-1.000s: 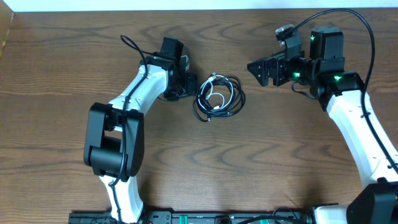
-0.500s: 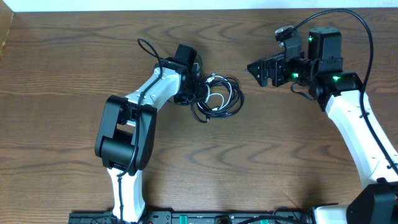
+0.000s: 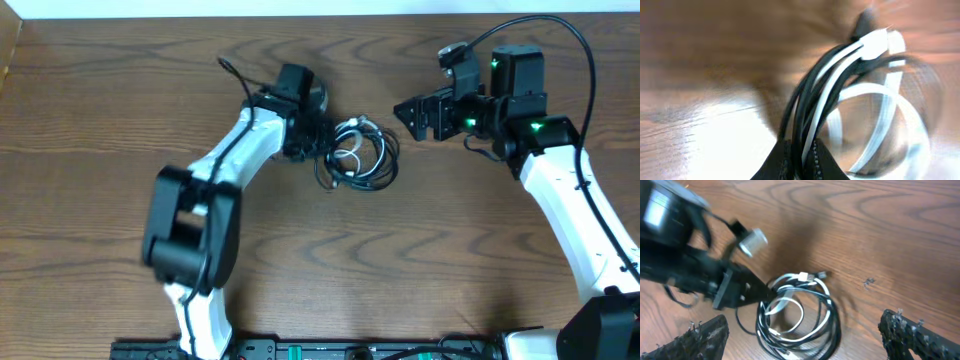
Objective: Untangle cables
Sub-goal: 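Grasp the black and white cables with both grippers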
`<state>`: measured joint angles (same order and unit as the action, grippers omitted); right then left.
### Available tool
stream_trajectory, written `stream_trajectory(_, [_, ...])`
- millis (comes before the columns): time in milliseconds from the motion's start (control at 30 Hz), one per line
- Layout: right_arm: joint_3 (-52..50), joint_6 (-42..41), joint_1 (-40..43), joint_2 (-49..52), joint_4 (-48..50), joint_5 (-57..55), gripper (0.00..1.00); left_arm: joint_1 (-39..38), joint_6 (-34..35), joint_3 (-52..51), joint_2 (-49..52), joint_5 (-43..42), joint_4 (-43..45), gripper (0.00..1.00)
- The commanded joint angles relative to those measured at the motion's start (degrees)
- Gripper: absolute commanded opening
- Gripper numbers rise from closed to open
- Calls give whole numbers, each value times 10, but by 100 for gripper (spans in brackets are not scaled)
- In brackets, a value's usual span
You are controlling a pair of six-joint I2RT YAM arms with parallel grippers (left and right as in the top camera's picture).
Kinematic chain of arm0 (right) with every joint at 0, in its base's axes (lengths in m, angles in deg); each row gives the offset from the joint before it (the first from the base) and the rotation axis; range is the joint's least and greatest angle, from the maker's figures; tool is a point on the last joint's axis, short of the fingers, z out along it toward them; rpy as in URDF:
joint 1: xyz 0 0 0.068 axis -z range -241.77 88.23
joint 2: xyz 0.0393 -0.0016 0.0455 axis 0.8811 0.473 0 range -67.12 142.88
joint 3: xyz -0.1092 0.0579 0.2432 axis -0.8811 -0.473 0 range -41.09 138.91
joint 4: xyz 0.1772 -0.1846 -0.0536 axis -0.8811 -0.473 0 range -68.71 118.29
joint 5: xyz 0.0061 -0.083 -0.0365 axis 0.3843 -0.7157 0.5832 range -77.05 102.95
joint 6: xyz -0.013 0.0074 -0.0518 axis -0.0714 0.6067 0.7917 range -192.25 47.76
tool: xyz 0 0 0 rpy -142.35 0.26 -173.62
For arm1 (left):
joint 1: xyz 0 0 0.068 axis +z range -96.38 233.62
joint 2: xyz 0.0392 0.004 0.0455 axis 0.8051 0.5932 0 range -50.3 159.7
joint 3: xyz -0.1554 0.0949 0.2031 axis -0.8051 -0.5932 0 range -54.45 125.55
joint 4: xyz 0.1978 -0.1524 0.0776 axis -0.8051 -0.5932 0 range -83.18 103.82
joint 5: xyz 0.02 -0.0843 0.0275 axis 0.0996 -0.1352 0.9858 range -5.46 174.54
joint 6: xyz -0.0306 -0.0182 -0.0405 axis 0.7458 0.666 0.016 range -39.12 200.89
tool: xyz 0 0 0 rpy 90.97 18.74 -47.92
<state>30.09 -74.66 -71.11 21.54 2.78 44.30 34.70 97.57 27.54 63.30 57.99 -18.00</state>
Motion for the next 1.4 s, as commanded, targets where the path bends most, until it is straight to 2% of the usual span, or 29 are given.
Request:
stream_trajectory(0, [9, -8, -17, 2, 5, 1, 94, 0, -19, 15, -92, -42, 13, 7])
stream_trajectory(233, [9, -70, -28, 2, 33, 1, 90, 0, -18, 15, -169, -43, 15, 7])
stream_trajectory(400, [9, -106, -41, 2, 39, 1, 86, 0, -12, 15, -176, -46, 15, 8])
stream_trajectory(600, [9, -115, -74, 2, 38, 0, 82, 0, 28, 15, -176, -45, 25, 7])
stream_trajectory(667, [9, -124, -88, 2, 36, -13, 77, 0, 44, 15, -176, -45, 28, 8])
stream_trajectory(767, [9, -209, -110, 3, 11, -106, 64, 0, 80, 15, -176, -45, 28, 7])
stream_trajectory(967, [9, -274, -115, 32, 21, -138, 63, 0, 103, 15, -176, -60, 28, 8])
stream_trajectory(1133, [9, -294, -118, 78, 88, -82, 61, 0, 102, 15, -176, -73, 28, 8])
stream_trajectory(1233, [9, -309, -118, 100, 105, -53, 52, 0, 102, 15, -176, -73, 28, 7])
stream_trajectory(1367, [9, -310, -115, 118, 90, -70, 22, 0, 68, 15, -176, -71, 28, 8])
